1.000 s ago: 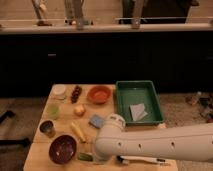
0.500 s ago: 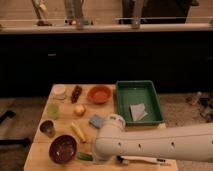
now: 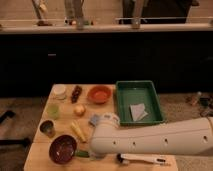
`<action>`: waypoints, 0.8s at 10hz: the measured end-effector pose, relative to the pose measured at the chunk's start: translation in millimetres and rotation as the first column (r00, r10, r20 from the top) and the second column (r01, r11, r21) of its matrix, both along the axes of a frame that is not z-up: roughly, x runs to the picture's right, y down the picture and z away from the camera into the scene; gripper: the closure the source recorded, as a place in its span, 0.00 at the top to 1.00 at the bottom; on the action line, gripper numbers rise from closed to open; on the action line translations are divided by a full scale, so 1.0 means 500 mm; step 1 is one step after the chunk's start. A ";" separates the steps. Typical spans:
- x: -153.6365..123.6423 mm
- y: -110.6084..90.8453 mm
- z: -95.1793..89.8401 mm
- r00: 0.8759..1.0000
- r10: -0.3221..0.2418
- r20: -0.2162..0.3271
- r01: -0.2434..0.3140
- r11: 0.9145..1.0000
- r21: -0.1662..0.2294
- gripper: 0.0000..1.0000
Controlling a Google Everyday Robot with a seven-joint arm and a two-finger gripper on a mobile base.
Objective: Place pepper in paper cup
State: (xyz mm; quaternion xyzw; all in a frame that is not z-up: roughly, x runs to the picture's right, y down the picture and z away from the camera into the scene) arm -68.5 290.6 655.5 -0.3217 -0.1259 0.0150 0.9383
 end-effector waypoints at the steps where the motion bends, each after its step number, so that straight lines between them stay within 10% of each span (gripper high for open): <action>1: -0.031 -0.022 0.013 1.000 -0.008 0.008 0.008 1.000 0.022 0.00; 8: -0.110 -0.114 0.048 0.999 -0.019 0.038 0.016 0.997 0.081 0.00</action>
